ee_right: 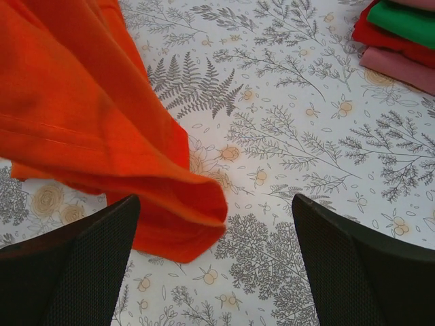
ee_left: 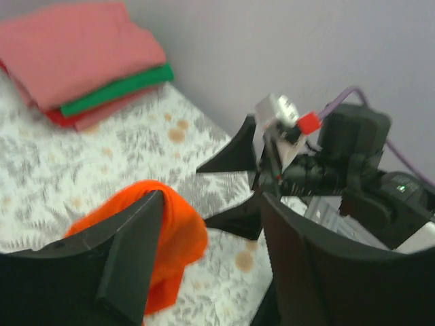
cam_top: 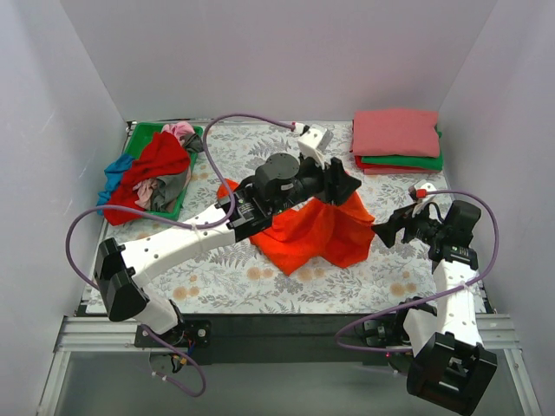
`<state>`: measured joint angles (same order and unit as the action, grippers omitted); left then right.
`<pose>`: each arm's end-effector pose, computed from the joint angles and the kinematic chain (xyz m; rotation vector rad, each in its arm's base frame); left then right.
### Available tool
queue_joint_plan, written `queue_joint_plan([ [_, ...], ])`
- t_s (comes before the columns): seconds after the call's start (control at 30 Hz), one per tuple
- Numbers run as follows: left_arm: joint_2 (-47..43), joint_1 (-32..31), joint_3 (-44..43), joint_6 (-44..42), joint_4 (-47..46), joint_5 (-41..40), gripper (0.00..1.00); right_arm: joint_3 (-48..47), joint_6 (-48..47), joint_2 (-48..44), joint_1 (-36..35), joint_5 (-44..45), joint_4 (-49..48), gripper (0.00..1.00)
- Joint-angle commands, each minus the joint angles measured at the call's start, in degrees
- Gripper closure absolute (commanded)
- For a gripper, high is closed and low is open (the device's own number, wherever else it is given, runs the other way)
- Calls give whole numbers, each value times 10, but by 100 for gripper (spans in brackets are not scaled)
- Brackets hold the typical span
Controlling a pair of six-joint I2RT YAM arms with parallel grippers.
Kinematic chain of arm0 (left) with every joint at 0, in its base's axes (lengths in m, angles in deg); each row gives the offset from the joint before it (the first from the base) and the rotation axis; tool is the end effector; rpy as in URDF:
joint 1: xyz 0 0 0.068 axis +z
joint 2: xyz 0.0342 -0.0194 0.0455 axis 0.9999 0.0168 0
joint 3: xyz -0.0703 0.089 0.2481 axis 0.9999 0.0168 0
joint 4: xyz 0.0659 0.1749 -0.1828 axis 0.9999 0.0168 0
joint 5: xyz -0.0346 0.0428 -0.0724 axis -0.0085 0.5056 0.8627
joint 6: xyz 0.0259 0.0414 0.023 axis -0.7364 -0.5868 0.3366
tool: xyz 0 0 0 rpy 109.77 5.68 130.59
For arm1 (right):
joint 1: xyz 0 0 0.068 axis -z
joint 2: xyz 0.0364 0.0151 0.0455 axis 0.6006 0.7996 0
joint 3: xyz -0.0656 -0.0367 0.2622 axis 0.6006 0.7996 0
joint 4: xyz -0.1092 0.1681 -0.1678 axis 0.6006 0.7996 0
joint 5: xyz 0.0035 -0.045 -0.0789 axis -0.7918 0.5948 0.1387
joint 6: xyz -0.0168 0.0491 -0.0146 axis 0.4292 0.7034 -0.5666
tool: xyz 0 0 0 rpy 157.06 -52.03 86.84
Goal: Fold and stack the t-shirts
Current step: Move the tshirt to the center of the board, then flatten the tshirt out
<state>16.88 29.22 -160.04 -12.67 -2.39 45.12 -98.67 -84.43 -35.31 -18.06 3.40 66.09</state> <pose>0.1846 -0.3134 0.4114 -0.0469 1.8857 -1.4913 0.1778 -0.0311 0.2428 -0.5502 1.8343 0.4775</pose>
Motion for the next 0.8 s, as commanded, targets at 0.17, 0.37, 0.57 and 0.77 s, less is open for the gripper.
queue_joint_plan([
  [0.17,-82,-1,117,19,84,-37,30,-10,-9,-12,14,-4,0,2],
  [0.37,-254,-1,323,107,107,-134,26,-10,-33,-11,15,-16,13,2],
  [0.57,-410,2,498,253,138,-122,25,-9,-81,2,15,-85,48,1],
  [0.77,-446,2,565,309,149,-103,25,-18,-160,19,-1,-82,109,2],
])
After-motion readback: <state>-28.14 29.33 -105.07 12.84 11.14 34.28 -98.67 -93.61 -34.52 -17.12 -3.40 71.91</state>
